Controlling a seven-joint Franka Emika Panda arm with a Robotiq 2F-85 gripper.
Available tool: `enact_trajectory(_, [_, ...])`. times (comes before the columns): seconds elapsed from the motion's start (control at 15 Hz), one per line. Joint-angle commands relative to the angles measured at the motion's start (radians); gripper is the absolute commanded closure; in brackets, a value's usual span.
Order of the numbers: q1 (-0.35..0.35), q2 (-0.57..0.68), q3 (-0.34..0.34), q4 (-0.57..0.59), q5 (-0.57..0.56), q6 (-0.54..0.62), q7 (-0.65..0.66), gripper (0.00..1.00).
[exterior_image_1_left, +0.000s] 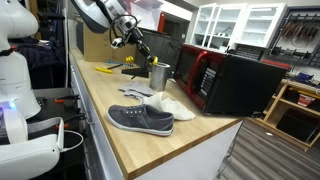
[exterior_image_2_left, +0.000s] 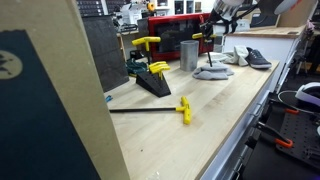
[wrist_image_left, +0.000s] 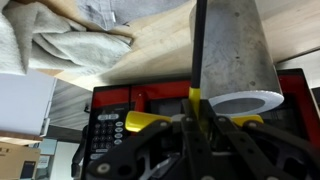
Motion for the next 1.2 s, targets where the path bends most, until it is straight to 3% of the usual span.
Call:
enact_trajectory(0.0, [0.001, -0.042, 0.024, 0.039, -0.071, 0.019, 0.063, 0.97])
enact_trajectory(0.53, [0.005, -0.085, 0.052, 0.152, -0.241, 0.024, 0.149, 0.97])
enact_trajectory(1.13, [0.024, -0.053, 0.063, 0.297, -0.492, -0.039, 0.330, 0.97])
